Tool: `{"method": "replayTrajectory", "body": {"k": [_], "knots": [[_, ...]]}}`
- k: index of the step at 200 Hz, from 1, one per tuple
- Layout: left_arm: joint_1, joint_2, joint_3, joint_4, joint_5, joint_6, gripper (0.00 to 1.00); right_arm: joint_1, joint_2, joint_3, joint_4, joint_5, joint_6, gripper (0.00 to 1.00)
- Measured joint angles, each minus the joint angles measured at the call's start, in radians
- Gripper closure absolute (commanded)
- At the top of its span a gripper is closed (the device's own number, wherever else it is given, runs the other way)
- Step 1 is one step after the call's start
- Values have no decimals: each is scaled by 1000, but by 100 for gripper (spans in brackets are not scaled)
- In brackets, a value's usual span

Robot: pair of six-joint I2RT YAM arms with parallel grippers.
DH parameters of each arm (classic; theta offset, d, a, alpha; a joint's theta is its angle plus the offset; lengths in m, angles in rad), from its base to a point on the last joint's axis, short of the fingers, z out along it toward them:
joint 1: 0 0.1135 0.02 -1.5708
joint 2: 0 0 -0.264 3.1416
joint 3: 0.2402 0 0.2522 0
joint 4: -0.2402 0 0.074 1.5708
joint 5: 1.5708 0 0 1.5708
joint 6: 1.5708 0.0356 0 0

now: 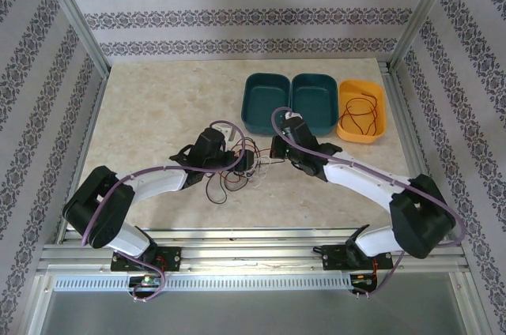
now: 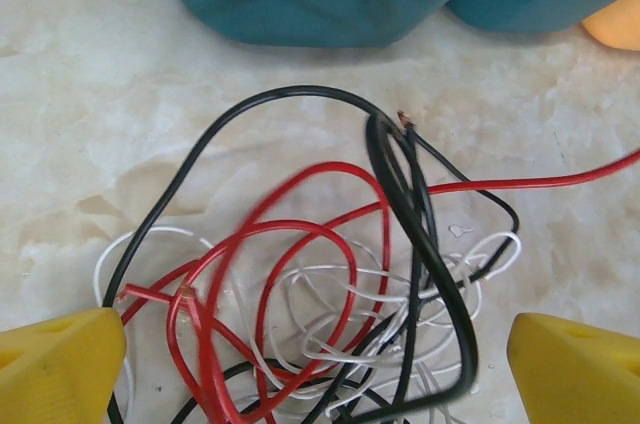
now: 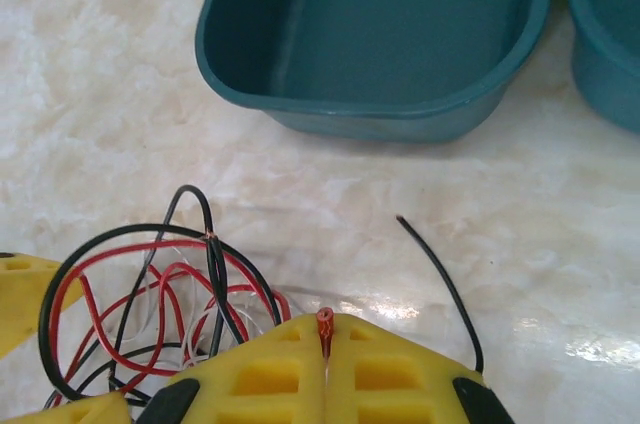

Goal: Untangle the cables

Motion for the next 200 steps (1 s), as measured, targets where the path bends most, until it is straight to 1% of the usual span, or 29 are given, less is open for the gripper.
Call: {"method": "replayTrajectory", "body": {"k": [37, 62, 89, 100, 116, 139, 161, 200], "knots": [[0, 10, 0, 1, -3, -7, 17, 0, -114, -14, -10, 6, -33, 100], [-1, 24, 0, 3, -3, -22, 23, 0, -192, -20, -20, 5, -53, 100], [-5, 39, 0, 13, 1, -35, 40, 0, -246, -21, -27, 5, -74, 100], [-6, 44, 0, 16, 1, -38, 45, 0, -257, -21, -29, 1, -80, 100], [-6, 48, 0, 17, 1, -43, 47, 0, -263, -21, -33, -10, -91, 100], [-6, 56, 0, 27, 1, -49, 56, 0, -263, -20, -43, -32, -96, 100], [-6, 68, 0, 39, 1, -53, 60, 0, -262, -8, -46, -45, -98, 100], [-5, 72, -14, 40, -17, -60, 71, 0, -274, 10, -47, -48, -98, 100]]}}
